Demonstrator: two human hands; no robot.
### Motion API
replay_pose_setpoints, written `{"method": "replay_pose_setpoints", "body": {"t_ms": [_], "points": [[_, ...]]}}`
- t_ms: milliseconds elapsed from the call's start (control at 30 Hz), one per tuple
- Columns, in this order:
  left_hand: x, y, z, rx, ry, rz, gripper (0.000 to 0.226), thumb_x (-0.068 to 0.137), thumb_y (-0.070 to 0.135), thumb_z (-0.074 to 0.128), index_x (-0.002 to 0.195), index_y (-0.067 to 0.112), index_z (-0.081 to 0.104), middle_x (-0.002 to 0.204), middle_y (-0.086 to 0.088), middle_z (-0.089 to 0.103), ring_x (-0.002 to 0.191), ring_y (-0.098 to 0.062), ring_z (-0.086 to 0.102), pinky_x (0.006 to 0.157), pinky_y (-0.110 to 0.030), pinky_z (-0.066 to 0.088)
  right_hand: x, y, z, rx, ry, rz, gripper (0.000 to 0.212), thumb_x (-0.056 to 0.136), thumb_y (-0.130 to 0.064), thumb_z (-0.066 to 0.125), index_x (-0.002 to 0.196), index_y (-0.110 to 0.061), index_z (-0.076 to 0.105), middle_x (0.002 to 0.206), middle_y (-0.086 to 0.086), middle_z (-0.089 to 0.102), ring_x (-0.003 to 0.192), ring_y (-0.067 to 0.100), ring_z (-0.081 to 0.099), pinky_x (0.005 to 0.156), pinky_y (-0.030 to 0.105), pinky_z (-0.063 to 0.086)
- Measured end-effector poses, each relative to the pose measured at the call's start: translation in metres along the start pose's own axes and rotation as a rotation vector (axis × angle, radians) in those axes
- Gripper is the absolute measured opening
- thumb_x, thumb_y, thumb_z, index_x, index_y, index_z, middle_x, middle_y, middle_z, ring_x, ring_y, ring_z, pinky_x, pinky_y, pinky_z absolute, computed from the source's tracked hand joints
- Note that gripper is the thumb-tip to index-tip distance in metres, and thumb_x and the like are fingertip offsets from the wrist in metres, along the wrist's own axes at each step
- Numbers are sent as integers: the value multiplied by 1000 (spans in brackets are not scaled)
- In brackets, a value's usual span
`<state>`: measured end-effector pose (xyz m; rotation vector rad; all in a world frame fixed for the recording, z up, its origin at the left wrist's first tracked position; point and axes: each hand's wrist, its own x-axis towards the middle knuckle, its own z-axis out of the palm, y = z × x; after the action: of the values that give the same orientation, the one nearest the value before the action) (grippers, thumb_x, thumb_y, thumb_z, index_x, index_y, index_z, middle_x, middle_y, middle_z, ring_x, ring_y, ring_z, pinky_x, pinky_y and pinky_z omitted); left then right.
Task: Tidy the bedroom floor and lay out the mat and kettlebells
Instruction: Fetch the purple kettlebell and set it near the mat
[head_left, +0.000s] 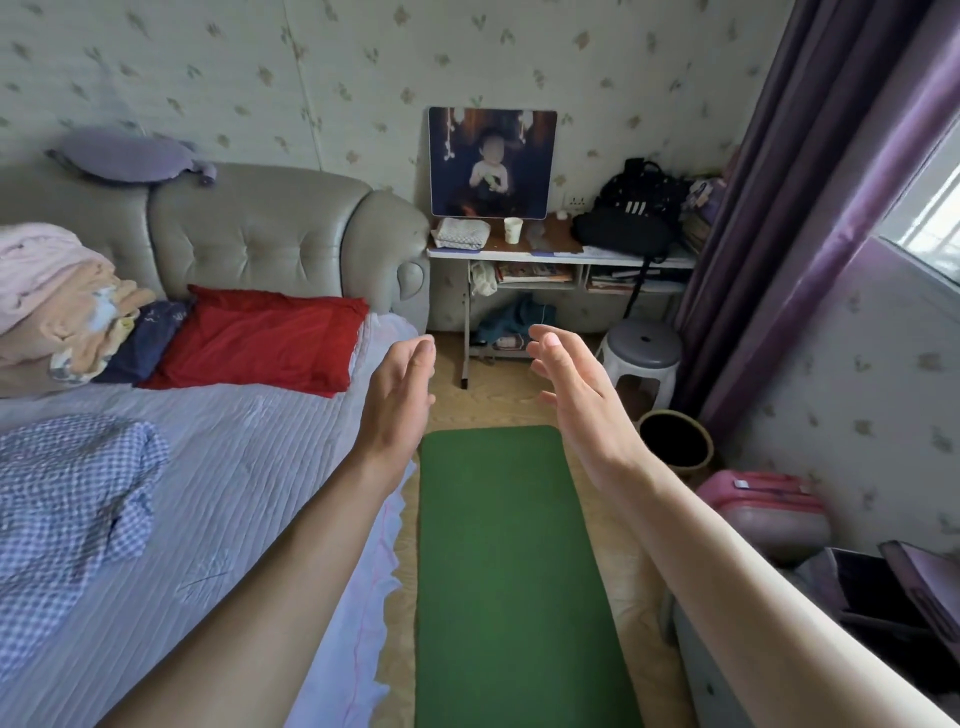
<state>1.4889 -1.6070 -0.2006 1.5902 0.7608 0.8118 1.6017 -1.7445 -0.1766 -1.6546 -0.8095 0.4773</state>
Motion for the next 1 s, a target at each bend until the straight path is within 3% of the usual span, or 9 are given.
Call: {"method": "replay_pose_setpoints", "body": {"t_ms": [100, 167, 433, 633, 833, 1000], "points": [[-44, 17, 12, 11, 30, 44, 25, 92, 53, 40, 95, 35, 57, 95, 15, 58, 97, -13, 60, 98, -54, 50, -35, 1, -28, 23, 17, -17, 50, 102, -49, 34, 143, -23, 45, 142, -4, 53, 132, 13, 48, 115, 45, 37], [-82, 27, 22, 3, 57, 60, 22, 92, 52, 39, 89, 38, 56, 90, 16, 58, 93, -12, 59, 99, -53, 50, -66, 3, -48, 49, 1, -21, 54, 99, -53, 33, 143, -24, 45, 143, -3, 52, 133, 13, 47, 116, 46, 36], [-211, 44, 57, -4, 108, -1, 19, 100, 44, 41, 101, 37, 59, 108, 15, 61, 108, -13, 61, 98, -46, 52, -172, 0, -107, 81, -30, 6, 64, 88, -62, 33, 140, -27, 48, 140, -7, 53, 132, 13, 48, 116, 46, 36], [-263, 48, 41, -6, 143, 0, 32, 102, 42, 42, 122, 24, 58, 117, 5, 62, 116, -14, 60, 85, -31, 52, -219, -21, -127, 143, 4, -5, 60, 88, -62, 35, 137, -31, 50, 138, -10, 56, 131, 10, 49, 115, 45, 36], [-322, 46, 25, -3, 114, -27, 30, 103, 39, 42, 123, 24, 58, 115, 9, 62, 114, -13, 60, 95, -39, 53, -283, -24, -120, 155, 54, 12, 61, 89, -61, 35, 138, -28, 51, 137, -8, 56, 130, 11, 50, 115, 46, 37], [-388, 34, -18, -11, 90, -34, 27, 104, 39, 40, 119, 26, 58, 110, 9, 61, 113, -15, 60, 97, -41, 52, -354, -37, -92, 136, 85, 9, 40, 103, -49, 35, 134, -30, 52, 135, -8, 57, 129, 12, 51, 114, 47, 38]]}}
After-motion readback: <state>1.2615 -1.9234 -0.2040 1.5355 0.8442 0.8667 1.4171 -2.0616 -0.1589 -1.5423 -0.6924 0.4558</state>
